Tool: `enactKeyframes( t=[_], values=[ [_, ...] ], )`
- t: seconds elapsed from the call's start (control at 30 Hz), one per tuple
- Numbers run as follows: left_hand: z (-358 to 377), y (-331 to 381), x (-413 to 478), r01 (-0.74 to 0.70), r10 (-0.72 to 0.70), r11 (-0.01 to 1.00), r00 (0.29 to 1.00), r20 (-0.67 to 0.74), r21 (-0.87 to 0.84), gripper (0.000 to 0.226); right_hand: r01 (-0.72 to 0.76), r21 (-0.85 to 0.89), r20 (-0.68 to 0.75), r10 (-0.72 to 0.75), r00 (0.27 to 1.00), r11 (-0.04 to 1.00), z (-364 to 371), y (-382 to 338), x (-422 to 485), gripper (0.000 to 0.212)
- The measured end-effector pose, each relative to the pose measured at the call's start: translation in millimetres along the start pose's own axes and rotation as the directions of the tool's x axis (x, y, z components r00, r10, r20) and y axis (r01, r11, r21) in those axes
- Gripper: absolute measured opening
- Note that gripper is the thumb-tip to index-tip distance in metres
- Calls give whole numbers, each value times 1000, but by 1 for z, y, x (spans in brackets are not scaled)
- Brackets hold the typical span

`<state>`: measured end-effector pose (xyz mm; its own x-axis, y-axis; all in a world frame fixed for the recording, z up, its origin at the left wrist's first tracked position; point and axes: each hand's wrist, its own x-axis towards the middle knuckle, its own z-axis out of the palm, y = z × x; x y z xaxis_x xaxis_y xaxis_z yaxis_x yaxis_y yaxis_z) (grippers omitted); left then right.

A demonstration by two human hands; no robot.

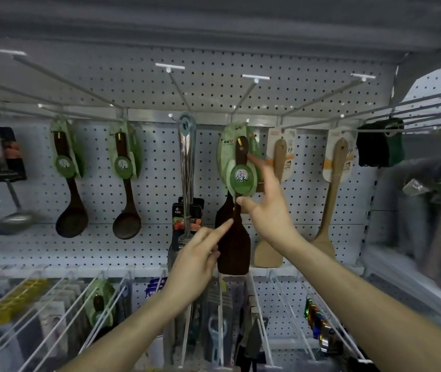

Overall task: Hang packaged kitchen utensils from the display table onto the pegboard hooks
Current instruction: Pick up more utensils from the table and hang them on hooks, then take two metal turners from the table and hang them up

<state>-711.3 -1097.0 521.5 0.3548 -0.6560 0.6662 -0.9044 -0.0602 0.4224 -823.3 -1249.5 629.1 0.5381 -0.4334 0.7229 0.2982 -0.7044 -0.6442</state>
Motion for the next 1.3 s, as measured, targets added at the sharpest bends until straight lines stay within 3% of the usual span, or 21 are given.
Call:
enactKeyframes(
  t=[0.23,0.4,0.5,0.77,1.07,1.17,1.3],
  values=[
    [23,-16,41,98,-97,994,995,-27,41,91,34,-46,-85,-38,996,998,20,39,37,86],
    [43,-14,56,253,-252,965,967,27,-71,95,66,-92,-143,-79,987,994,26,50,53,79],
    [47,-15,60,293,-292,953,956,25,-81,97,17,-75,-155,-29,987,997,29,51,53,77],
    [43,-8,59,347,-341,934,937,74,-91,95,-103,-34,-108,99,989,994,33,53,46,74],
    [22,26,36,365,-355,930,919,172,-32,90,-126,-43,-103,121,987,991,14,45,18,74],
    [2,40,12,390,-390,920,908,151,32,86,-113,-31,-35,112,993,993,10,33,0,64],
    [-40,61,-42,449,-458,885,887,59,120,79,-45,-11,197,46,979,999,20,2,-28,57]
  ],
)
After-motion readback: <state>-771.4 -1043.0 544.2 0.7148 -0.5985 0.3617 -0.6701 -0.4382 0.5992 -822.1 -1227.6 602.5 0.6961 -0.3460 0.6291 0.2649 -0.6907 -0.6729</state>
